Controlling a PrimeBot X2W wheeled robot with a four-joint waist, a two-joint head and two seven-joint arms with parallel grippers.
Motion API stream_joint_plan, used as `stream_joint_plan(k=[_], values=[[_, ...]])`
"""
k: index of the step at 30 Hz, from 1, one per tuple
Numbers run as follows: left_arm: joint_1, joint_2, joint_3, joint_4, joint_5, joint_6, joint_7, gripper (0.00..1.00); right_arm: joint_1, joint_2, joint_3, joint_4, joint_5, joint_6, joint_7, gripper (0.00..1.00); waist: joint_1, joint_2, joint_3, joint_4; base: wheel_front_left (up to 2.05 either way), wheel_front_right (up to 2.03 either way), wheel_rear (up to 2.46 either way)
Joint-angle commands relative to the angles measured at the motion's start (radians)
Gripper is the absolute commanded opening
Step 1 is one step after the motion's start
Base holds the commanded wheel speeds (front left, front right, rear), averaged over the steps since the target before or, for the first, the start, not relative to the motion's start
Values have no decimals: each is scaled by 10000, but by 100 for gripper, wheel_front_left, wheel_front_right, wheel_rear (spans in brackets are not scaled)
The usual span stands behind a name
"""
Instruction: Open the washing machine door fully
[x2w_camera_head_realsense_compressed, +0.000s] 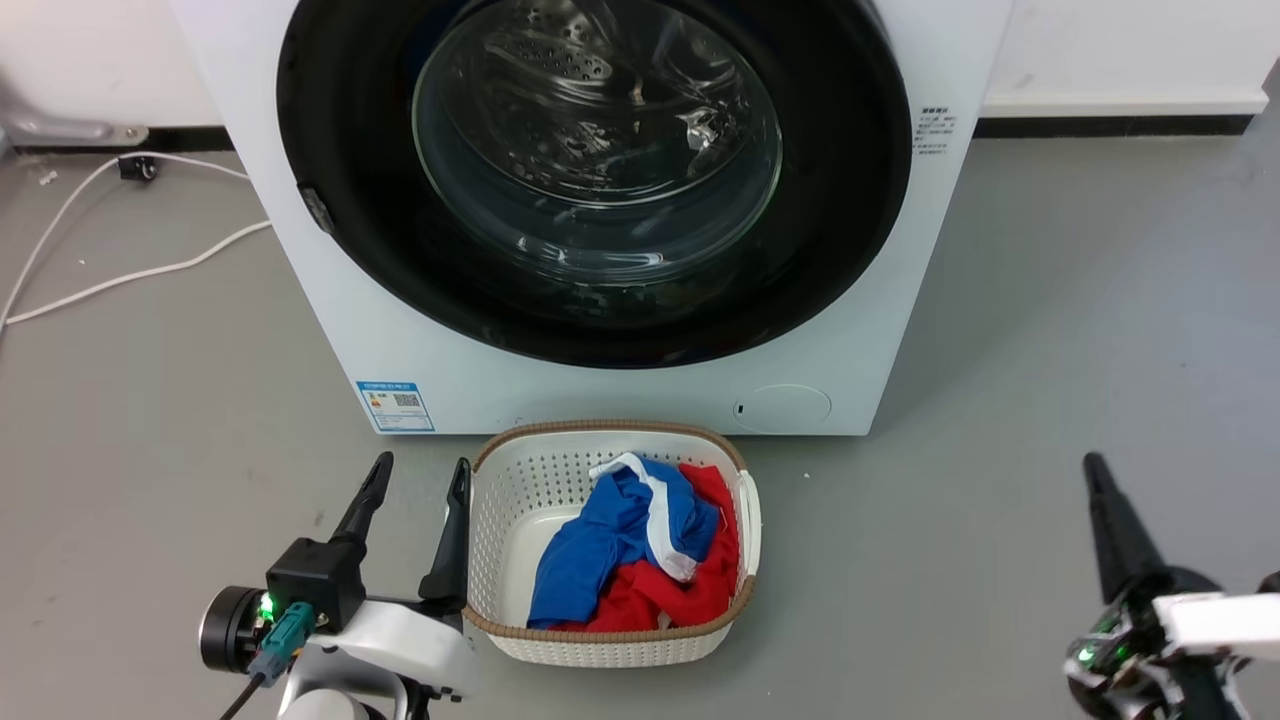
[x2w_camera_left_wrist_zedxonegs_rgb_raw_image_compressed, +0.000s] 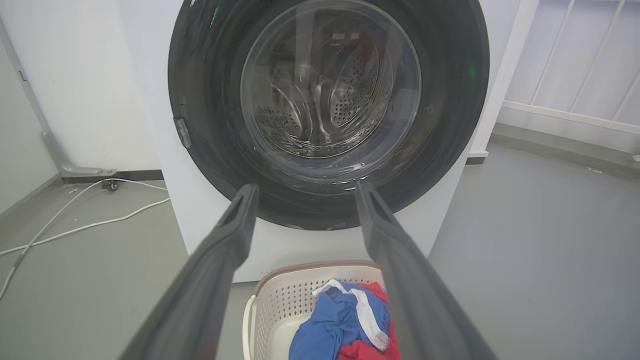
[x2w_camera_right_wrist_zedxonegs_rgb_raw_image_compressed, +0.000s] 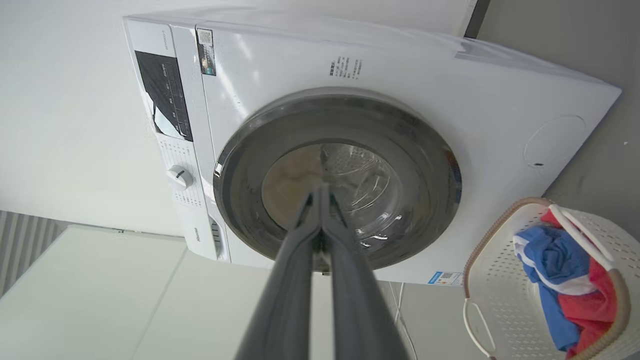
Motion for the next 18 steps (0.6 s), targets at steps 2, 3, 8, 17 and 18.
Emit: stream_joint_plan(k=[2, 3, 8, 17, 18], values=[[-178, -26, 4, -77, -38, -30, -26, 100, -369, 4, -339, 131, 415, 1, 138, 0, 0, 0, 217, -25, 0, 0, 0], [-230, -37, 9, -114, -26, -23, -26, 100, -544, -18, -499, 197, 690, 1, 244, 0, 0, 0, 314, -25, 0, 0, 0], [-510, -74, 84, -369, 13, 43, -26, 100, -1721, -612, -1109, 683, 1503, 1, 538, 0, 0, 0, 968, -15, 0, 0, 0], [-1249, -228, 122, -974, 59, 110, -26, 100, -4449, -1891, -1066, 1695, 1980, 1, 851, 0, 0, 0, 2486, 186, 0, 0, 0], [-1346, -253, 114, -1030, 75, 108, -26, 100, -4789, -2044, -1008, 1850, 2041, 1, 916, 0, 0, 0, 2657, 215, 0, 0, 0]])
